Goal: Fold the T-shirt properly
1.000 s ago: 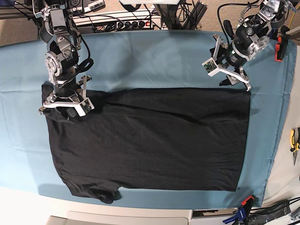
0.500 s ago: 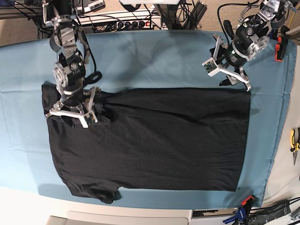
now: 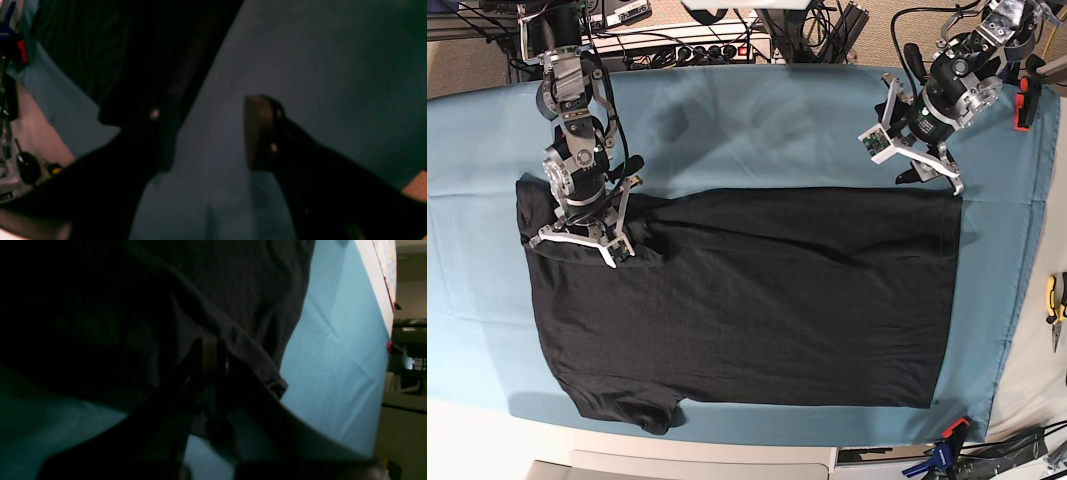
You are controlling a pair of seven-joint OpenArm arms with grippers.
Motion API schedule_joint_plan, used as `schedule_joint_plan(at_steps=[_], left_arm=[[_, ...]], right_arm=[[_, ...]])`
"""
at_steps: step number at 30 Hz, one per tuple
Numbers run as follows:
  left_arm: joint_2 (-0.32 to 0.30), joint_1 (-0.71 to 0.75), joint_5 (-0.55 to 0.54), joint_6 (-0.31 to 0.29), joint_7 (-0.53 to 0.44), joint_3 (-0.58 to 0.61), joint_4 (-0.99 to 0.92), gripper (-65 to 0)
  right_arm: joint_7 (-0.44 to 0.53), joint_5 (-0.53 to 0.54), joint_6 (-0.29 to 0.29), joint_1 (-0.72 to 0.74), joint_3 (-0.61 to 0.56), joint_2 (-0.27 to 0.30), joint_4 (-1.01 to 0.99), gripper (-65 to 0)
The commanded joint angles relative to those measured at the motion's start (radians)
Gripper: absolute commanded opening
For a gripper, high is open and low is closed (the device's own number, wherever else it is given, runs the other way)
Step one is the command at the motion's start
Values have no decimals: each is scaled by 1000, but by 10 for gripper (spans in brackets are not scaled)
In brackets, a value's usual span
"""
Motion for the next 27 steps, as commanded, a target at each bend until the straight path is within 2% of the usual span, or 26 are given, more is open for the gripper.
schedule_joint_plan(at_steps=[1,14,27], left_arm=[[-11,-6,8,11,-16,-6,16,-328],[-11,-6,8,26,-16,-6,16,-328],[5,-6,8,26,-16,-6,16,-328]], right_arm=[[26,-6,-12,27,4,9,2,-650],[60,77,-11,181,4,6,-185,-650],[141,91,-13,303,4,-103,-344,-650]])
